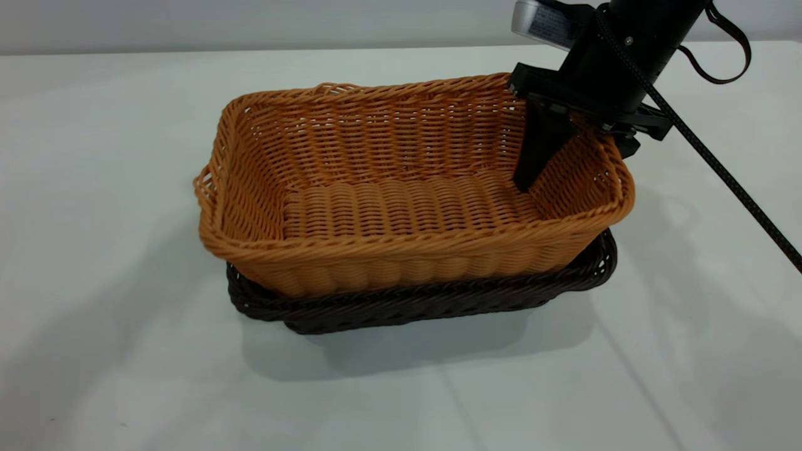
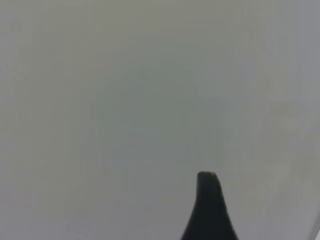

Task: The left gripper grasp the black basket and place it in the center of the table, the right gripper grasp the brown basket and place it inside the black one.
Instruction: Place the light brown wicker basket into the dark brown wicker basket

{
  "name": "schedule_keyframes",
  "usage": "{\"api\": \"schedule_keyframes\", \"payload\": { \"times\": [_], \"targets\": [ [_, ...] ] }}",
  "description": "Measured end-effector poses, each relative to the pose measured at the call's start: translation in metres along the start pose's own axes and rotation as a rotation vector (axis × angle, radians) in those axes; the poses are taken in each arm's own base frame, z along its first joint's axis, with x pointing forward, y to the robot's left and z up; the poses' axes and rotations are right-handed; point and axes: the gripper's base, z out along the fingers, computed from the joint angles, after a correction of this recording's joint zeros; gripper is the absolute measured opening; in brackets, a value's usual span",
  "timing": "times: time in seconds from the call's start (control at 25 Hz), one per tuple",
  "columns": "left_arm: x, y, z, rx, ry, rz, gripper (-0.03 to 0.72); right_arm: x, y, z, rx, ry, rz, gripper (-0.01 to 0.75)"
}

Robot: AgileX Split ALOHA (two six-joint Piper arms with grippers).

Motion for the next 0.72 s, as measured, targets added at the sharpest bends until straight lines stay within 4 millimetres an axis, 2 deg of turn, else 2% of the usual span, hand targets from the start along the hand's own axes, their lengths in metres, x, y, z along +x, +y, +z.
{"api": "schedule_keyframes", "payload": {
  "times": [0.12,0.24,0.48,0.72],
  "targets": [
    [0.000,-0.001,0.000,0.010,-0.002,0.000,0.494,0.002,0.006,-0.006,-0.023,0.033,0.004,0.503],
    [-0.001,-0.004,0.000,0.039,-0.007,0.001,0.494,0.002,0.011,-0.016,-0.025,0.071,-0.023,0.537],
    [-0.004,-0.002,-0.004,0.035,-0.017,0.004,0.494,-0.005,0.019,-0.049,0.075,0.051,-0.067,0.532],
    [-0.019,0.007,-0.024,-0.011,-0.055,0.019,0.494,-0.008,0.028,-0.075,0.113,0.034,-0.063,0.506]
  ]
}}
